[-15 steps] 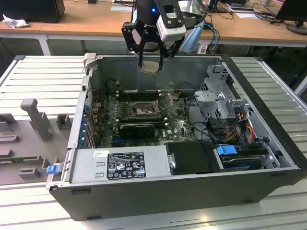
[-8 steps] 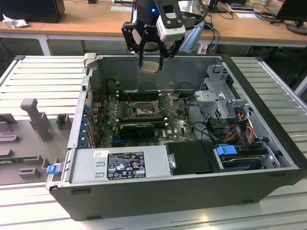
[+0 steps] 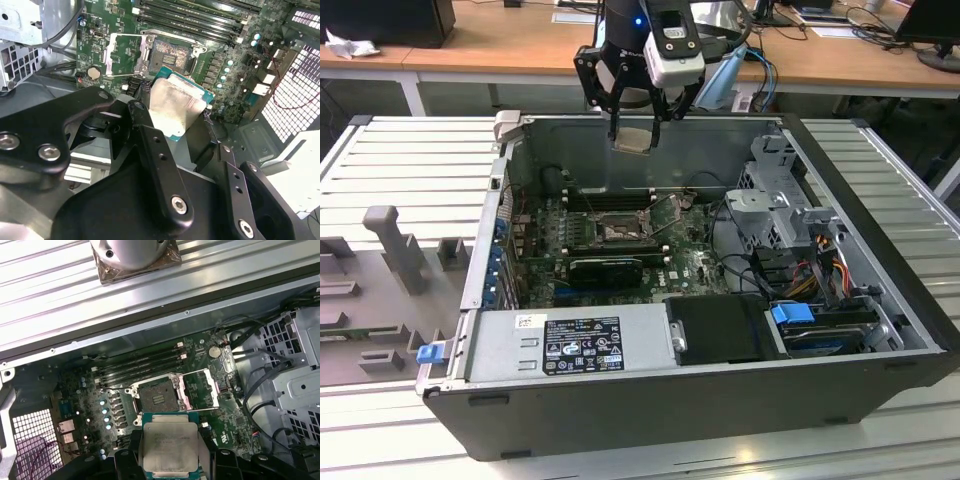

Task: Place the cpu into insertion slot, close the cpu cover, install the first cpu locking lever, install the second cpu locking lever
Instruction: 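Place the cpu into insertion slot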

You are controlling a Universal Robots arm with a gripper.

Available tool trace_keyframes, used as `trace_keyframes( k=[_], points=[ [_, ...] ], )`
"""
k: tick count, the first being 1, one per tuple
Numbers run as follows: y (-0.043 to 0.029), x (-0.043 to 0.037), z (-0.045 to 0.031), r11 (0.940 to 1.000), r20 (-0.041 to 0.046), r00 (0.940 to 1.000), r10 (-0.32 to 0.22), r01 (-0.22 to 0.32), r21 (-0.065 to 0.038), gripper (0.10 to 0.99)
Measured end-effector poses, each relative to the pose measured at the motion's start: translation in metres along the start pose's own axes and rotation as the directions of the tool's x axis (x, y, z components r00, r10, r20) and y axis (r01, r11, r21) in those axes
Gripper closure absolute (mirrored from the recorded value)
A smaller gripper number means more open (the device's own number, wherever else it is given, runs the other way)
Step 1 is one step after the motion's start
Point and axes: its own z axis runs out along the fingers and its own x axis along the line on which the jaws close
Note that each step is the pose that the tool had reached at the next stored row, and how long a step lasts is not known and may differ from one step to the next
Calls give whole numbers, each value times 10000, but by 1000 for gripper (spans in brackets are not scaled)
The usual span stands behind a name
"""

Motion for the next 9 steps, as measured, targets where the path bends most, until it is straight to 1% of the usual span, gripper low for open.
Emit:
trace_keyframes(
  k=[9],
  points=[
    [0,0,2,9995,27,9995,302,-302,-7,557]
  ],
)
